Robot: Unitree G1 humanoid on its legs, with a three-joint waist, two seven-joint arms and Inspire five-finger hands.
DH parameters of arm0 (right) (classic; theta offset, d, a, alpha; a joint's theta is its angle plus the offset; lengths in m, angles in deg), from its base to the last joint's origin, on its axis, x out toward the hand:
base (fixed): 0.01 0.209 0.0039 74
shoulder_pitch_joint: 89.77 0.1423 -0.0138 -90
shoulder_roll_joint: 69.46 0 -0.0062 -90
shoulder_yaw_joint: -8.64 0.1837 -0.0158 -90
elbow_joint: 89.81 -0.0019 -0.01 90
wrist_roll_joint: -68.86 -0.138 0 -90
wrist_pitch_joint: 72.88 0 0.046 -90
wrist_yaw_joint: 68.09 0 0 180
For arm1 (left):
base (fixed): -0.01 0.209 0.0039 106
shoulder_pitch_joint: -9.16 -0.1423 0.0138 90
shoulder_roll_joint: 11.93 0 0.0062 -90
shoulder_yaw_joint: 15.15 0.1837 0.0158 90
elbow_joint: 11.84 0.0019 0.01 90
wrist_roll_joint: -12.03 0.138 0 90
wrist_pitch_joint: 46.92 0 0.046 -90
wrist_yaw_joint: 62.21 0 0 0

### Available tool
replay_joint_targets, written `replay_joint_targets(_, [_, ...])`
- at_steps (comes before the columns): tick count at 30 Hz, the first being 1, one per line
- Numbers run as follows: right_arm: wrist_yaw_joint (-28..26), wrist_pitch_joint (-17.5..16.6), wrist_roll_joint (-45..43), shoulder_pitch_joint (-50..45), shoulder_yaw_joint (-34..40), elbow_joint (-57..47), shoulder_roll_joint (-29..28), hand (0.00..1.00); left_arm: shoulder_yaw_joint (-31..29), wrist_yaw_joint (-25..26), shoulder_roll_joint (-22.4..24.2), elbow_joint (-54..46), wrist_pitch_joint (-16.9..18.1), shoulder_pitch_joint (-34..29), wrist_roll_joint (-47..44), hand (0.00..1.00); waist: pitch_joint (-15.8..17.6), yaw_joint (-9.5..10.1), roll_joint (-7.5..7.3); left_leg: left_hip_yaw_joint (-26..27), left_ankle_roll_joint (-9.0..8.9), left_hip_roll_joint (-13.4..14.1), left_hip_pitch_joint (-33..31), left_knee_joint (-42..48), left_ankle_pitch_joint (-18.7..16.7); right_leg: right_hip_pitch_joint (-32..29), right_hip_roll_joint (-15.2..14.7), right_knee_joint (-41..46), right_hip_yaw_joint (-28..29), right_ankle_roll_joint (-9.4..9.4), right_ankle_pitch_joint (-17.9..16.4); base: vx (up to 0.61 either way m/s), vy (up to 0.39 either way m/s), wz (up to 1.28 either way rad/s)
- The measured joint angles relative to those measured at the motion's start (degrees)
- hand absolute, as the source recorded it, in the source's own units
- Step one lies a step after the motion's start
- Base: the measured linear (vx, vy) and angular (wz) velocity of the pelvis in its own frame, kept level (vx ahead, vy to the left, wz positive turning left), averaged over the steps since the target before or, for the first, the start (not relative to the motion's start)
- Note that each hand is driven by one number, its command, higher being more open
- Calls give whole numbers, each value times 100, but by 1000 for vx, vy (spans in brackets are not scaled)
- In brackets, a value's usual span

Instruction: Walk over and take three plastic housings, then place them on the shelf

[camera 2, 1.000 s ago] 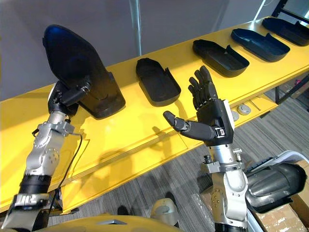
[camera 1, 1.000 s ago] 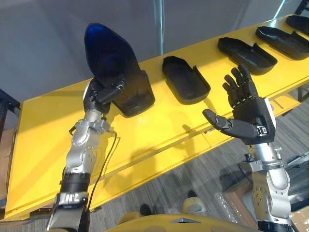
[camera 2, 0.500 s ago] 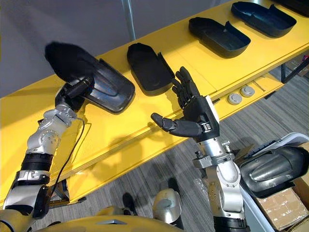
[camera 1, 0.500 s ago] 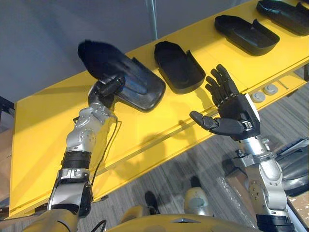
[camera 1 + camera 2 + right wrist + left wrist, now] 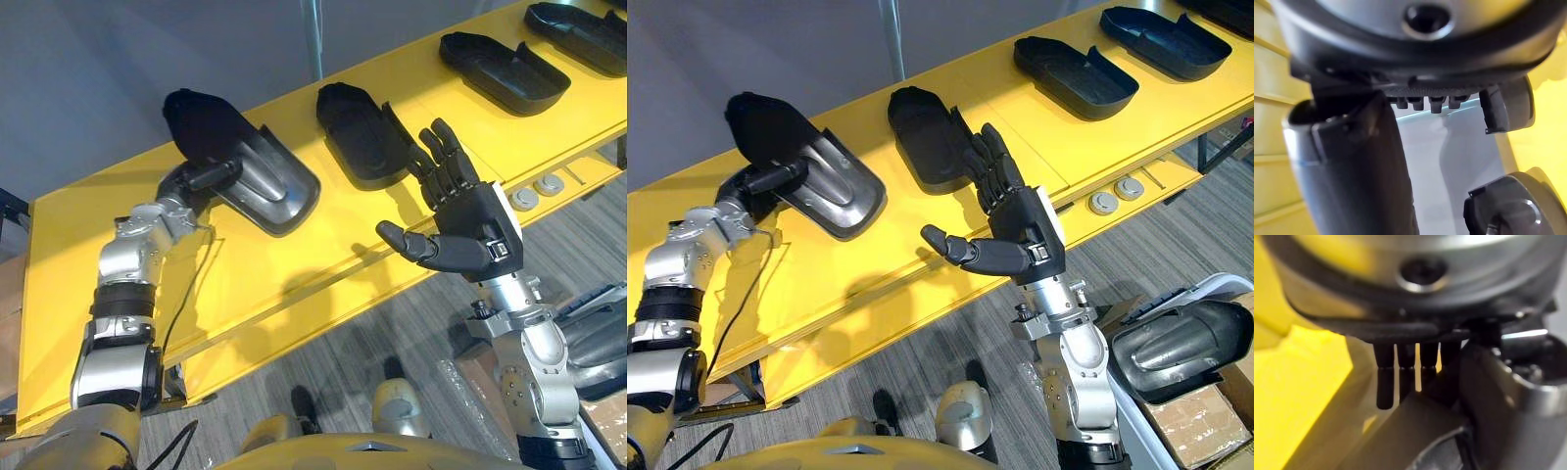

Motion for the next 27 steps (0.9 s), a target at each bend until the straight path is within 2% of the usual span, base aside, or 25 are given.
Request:
replay_joint_targets(4, [11,1,-126,-13,-82,2,2,100,-34,-329,-320,122,-23,226,609,0,2,-18,4,2,41,-5,40,-73,74,12,5,0,0,2,2,0,0,0])
replay_joint_targets(5, [12,3,-168,-12,-97,2,5,100,-34,-423,-411,231,-74,337,748,100,2,-27,4,2,43,-7,42,-81,81,11,4,-2,0,4,4,0,0,0])
replay_joint_targets(12, [35,33,-221,-20,-107,2,6,100,25,-554,-742,829,-105,453,1487,100,57,-142,36,54,44,-9,129,-86,92,29,10,-3,50,8,6,3,-4,-4])
replay_joint_targets(17, [29,39,-225,-76,-218,6,11,100,295,-527,-839,822,151,453,1911,100,215,-175,76,78,45,-10,141,-83,94,27,11,-4,76,20,15,-4,-1,-1])
replay_joint_targets(25, [16,39,-224,-119,-296,7,12,100,328,-511,-854,819,151,425,1921,100,223,-204,70,80,48,-10,189,-88,95,69,11,-5,79,29,21,0,0,0])
replay_joint_targets(27, [13,39,-228,-152,-299,10,12,100,477,-335,-852,799,175,412,1880,100,232,-209,69,81,47,-11,225,-101,95,110,12,-18,79,29,20,0,0,0])
